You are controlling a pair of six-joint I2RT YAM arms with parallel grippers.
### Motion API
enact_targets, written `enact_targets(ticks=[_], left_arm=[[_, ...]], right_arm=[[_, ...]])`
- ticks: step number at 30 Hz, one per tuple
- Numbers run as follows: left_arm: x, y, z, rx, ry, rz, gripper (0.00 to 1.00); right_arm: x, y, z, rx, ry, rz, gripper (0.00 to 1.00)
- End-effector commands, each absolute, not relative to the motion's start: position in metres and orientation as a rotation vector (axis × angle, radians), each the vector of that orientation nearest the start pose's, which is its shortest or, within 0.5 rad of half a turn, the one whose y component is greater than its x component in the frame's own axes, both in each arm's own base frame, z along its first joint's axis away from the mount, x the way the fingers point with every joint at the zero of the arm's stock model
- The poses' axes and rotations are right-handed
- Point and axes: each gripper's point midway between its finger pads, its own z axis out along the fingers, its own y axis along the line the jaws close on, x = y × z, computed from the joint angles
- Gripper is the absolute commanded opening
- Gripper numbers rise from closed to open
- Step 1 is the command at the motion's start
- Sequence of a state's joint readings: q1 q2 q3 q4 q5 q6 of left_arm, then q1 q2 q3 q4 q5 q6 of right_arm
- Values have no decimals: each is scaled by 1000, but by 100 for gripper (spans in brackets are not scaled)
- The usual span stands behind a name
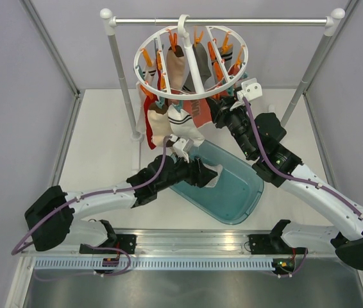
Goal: Remove the socks clipped to the hanger
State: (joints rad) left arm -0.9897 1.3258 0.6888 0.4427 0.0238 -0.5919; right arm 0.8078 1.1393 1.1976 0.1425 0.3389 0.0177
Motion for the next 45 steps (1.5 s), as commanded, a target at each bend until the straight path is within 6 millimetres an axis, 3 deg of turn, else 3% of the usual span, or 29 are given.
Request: enact_targets(ticks=[1,8,9,15,21,28,42,45], left_arm=[[207,-360,215,453,1746,-1115,75],[198,-318,207,393,1708,-1050,73],[198,-310,218,361,1672,-1048,73],[209,-275,234,270,1589,-985,79],[241,-248,268,214,1476,-986,80],[266,-244,303,257,1400,-946,80],[283,-272,327,368,1352,-1028,77],[281,-273,327,365,1353,-1048,68]], right_arm=[[310,239,449,-231,1333,465,26],[310,239,447,-230,1336,467,26],[309,239,449,-231,1333,468,26],[309,239,447,-236,1338,468,26],[309,238,448,-233,1337,463,26],[311,241,447,-240,1344,464,26],[314,248,447,-257,1352,473,26],[314,248,445,-259,1356,469,26]])
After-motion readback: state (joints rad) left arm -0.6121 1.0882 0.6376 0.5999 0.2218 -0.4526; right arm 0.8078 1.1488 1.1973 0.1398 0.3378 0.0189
